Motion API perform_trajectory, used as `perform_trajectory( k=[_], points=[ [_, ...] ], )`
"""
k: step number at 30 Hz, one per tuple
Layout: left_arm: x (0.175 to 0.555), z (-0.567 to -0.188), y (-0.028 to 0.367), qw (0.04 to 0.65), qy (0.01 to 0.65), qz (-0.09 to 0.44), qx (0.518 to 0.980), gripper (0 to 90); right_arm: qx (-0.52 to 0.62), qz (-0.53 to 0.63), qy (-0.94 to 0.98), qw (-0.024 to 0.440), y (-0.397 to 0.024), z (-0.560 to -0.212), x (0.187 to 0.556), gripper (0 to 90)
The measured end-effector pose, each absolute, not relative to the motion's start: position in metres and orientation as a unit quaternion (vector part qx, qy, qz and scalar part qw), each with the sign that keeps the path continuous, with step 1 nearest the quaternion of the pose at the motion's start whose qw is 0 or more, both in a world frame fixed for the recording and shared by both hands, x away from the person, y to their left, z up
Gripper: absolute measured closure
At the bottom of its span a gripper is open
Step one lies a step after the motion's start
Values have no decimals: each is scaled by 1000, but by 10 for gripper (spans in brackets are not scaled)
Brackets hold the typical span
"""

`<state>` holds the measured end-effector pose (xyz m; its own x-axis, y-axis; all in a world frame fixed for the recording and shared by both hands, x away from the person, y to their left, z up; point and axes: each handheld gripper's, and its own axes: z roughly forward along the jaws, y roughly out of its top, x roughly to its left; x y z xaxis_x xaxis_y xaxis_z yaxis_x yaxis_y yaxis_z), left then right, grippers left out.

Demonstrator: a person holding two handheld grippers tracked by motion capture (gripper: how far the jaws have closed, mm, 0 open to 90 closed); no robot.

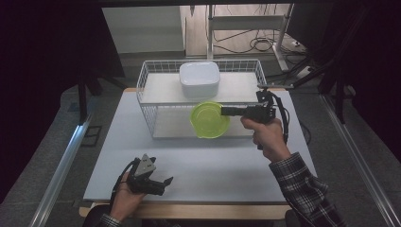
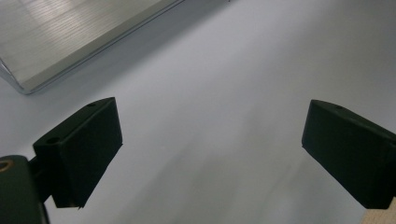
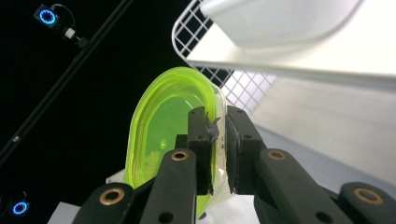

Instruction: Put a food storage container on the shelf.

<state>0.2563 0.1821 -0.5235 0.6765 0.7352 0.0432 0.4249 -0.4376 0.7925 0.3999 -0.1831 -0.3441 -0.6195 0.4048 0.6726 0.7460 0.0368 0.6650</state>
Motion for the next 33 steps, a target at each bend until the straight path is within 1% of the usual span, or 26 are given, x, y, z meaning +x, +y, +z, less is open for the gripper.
perform_trajectory(
  k=[12, 23, 33],
  points=[
    [256, -523, 182, 402, 354, 193, 822, 46, -402, -579, -696, 135, -178, -305, 412, 814],
    [256, -523, 182, 402, 353, 190, 823, 45, -403, -595, -686, 115, -164, -269, 427, 813],
    [256, -523, 182, 403, 352, 188, 824, 46, -419, -607, -670, 85, -148, -249, 447, 813]
  ],
)
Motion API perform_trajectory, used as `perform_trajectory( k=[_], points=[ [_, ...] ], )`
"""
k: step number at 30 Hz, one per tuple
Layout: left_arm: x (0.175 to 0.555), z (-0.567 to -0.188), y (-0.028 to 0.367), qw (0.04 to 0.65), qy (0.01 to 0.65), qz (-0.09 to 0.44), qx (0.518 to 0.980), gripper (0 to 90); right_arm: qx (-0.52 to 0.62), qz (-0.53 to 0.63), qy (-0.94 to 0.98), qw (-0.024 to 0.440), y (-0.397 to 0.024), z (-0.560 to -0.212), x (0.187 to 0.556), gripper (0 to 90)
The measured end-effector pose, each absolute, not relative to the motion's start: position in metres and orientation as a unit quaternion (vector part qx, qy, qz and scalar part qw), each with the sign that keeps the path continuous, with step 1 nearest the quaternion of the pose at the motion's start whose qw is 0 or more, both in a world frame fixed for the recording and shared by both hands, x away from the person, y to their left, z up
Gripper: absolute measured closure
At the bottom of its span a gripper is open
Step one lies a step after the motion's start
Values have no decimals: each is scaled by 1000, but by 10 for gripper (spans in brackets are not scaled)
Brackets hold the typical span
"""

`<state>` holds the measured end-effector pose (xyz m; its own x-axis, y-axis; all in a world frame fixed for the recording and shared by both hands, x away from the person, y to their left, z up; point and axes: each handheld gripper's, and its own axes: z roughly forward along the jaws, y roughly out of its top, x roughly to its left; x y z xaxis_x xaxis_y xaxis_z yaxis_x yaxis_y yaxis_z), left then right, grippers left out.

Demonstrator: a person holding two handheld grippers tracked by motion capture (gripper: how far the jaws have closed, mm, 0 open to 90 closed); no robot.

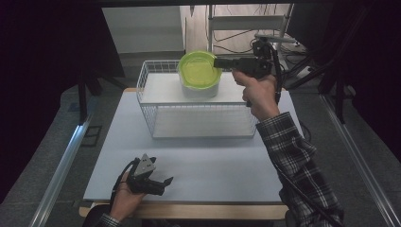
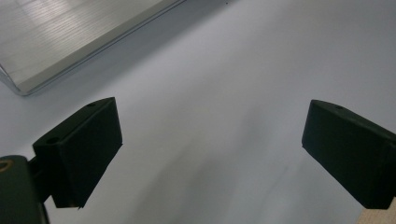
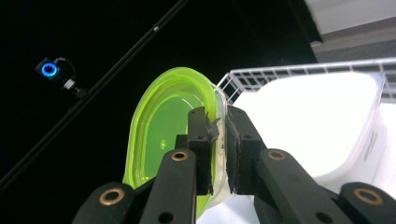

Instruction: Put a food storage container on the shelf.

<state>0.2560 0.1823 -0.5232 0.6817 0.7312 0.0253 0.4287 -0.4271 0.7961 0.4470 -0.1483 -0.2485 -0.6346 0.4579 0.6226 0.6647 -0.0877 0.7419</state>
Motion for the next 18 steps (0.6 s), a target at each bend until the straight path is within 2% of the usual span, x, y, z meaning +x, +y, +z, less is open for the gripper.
perform_trajectory(
  k=[18],
  points=[
    [256, -524, 182, 403, 349, 185, 825, 46, -472, -592, -652, 34, -132, -248, 480, 812]
  ],
)
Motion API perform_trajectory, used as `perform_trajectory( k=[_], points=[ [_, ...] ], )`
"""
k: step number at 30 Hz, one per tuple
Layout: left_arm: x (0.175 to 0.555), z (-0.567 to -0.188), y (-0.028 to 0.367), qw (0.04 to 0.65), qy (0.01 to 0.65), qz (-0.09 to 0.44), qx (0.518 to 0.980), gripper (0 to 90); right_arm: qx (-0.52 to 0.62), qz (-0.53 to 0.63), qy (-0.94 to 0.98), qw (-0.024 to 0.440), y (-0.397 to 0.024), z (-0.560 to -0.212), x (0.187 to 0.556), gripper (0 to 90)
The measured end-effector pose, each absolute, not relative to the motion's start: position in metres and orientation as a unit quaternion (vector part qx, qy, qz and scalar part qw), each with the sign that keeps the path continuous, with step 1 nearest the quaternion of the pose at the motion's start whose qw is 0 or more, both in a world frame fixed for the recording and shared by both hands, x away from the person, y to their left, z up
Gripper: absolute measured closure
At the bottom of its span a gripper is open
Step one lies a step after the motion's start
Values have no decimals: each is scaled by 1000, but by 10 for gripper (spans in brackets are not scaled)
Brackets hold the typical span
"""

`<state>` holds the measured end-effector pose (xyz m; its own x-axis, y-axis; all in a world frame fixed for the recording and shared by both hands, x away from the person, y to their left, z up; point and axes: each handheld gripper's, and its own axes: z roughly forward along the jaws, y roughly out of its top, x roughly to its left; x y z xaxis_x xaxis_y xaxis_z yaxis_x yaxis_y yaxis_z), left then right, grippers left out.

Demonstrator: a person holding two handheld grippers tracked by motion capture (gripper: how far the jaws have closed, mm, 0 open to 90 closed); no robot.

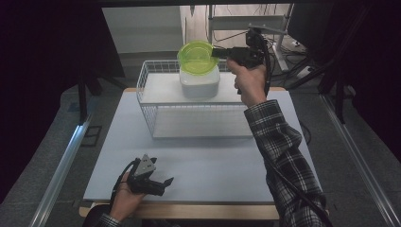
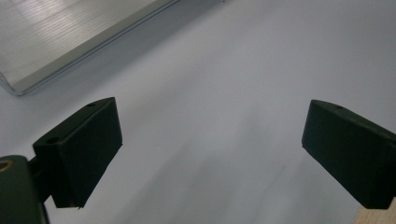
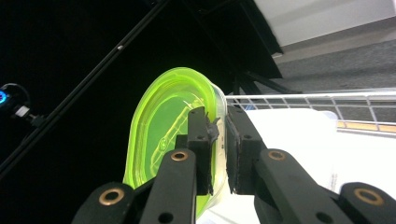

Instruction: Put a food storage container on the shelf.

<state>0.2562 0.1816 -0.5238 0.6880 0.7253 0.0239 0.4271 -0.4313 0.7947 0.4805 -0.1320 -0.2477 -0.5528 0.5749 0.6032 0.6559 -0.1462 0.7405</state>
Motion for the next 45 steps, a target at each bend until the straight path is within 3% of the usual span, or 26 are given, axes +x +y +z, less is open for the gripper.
perform_trajectory(
  k=[24, 30, 37, 39, 45],
  points=[
    [256, -524, 181, 399, 343, 183, 830, 46, -502, -565, -655, 10, -125, -254, 492, 795],
    [256, -525, 180, 397, 341, 183, 832, 46, -508, -551, -662, -18, -120, -253, 493, 735],
    [256, -525, 179, 395, 340, 179, 835, 46, -511, -547, -663, -19, -120, -254, 498, 716],
    [256, -525, 179, 393, 338, 179, 836, 46, -508, -532, -676, -47, -119, -255, 498, 698],
    [256, -526, 178, 393, 337, 178, 837, 46, -503, -535, -678, -47, -119, -255, 499, 646]
  ],
)
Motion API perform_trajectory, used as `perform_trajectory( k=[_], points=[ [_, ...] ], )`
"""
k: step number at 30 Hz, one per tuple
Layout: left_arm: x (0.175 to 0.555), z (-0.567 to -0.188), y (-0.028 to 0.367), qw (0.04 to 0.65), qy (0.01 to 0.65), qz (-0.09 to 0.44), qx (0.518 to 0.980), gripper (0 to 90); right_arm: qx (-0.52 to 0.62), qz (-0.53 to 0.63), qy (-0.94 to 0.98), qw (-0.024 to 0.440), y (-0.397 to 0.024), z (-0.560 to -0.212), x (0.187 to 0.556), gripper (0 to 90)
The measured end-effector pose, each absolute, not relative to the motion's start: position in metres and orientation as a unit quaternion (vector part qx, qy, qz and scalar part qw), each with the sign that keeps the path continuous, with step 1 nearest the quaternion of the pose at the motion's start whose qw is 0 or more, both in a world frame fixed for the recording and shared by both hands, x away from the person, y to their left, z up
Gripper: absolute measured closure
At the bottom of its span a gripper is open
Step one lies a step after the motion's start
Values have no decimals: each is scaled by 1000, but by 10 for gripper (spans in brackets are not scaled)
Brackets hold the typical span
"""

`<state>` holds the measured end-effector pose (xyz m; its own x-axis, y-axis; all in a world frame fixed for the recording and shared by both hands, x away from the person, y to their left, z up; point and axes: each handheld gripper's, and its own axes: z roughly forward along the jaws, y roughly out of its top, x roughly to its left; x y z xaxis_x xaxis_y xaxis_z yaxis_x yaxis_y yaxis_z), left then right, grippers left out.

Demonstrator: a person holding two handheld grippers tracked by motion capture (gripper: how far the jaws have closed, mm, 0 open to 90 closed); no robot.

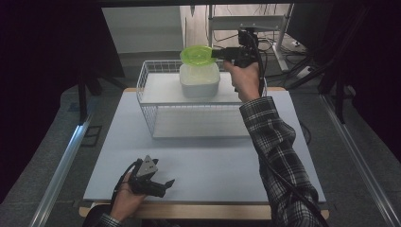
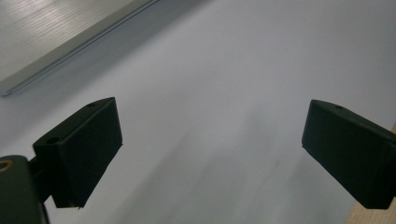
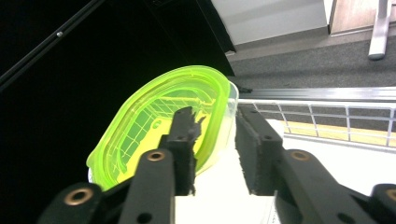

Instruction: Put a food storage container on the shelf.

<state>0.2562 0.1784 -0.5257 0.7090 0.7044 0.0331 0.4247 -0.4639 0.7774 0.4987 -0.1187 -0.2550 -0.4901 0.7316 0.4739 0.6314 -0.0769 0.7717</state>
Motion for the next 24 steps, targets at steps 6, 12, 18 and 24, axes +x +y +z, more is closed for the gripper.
perform_trajectory(
  k=[6, 12, 18, 24],
  points=[
    [256, -526, 178, 393, 337, 178, 837, 46, 489, 543, 680, 59, -117, -255, 499, 432],
    [256, -526, 178, 392, 337, 179, 837, 46, 473, 550, 686, 54, -118, -256, 500, 219],
    [256, -525, 179, 394, 339, 179, 835, 45, 436, 549, 710, 64, -117, -257, 494, 96],
    [256, -525, 179, 396, 340, 179, 834, 45, 406, 542, 731, 82, -119, -260, 484, 66]
  ],
)
